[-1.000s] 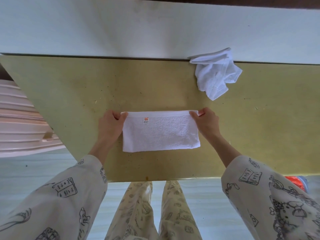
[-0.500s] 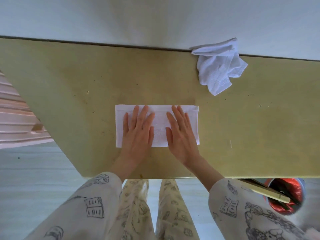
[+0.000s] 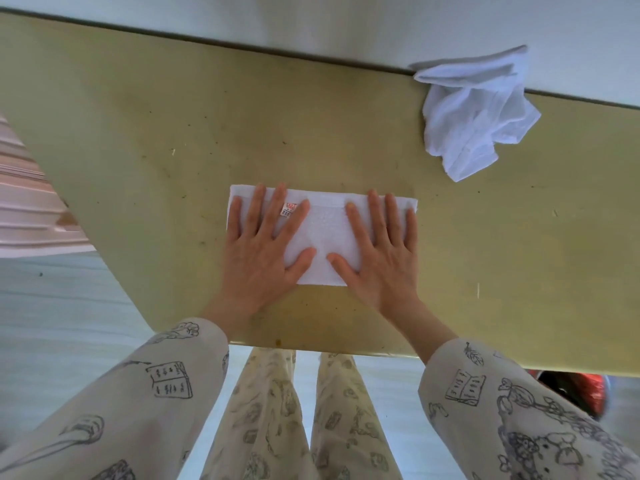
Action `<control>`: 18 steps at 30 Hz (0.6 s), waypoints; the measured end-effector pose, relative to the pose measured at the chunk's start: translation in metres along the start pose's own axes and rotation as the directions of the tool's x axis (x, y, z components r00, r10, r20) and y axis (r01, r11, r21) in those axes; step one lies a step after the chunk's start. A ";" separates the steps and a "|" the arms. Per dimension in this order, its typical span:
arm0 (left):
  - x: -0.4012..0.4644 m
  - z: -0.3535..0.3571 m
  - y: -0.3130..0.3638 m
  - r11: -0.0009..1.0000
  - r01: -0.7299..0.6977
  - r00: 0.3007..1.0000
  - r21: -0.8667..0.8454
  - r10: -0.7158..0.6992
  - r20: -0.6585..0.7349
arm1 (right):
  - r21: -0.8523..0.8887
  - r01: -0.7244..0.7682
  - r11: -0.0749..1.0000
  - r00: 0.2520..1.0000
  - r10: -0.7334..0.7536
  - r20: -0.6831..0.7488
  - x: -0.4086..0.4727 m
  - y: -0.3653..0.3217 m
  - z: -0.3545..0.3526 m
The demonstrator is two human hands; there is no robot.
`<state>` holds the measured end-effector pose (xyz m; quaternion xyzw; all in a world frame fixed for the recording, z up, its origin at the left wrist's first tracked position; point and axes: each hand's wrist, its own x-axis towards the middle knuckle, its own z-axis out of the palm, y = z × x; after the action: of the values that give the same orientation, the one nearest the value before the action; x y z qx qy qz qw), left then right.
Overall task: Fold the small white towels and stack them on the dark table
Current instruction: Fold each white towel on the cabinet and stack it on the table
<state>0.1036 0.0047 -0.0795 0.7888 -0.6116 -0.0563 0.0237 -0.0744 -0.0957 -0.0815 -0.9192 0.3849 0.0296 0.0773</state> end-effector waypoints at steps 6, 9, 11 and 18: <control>0.001 -0.001 0.002 1.000 -0.007 1.000 0.022 0.008 -0.023 | -0.003 -0.014 1.000 0.999 0.014 0.042 0.002 -0.002 -0.004; 0.000 -0.002 -0.003 0.998 -0.052 0.997 0.040 0.049 0.056 | -0.001 -0.017 1.000 0.999 0.017 0.044 0.001 -0.002 -0.004; -0.003 -0.004 -0.009 0.996 -0.089 0.992 0.006 0.088 0.093 | 0.002 -0.016 1.000 0.998 0.016 0.054 0.002 -0.002 -0.005; -0.030 -0.029 0.006 0.751 0.557 0.797 -0.355 -0.604 -0.026 | 0.146 -0.043 0.988 0.999 0.045 -0.011 0.002 -0.009 -0.010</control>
<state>0.0943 0.0311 -0.0479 0.9262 -0.3141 -0.1072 0.1789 -0.0667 -0.0931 -0.0706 -0.9026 0.4069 -0.0032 0.1407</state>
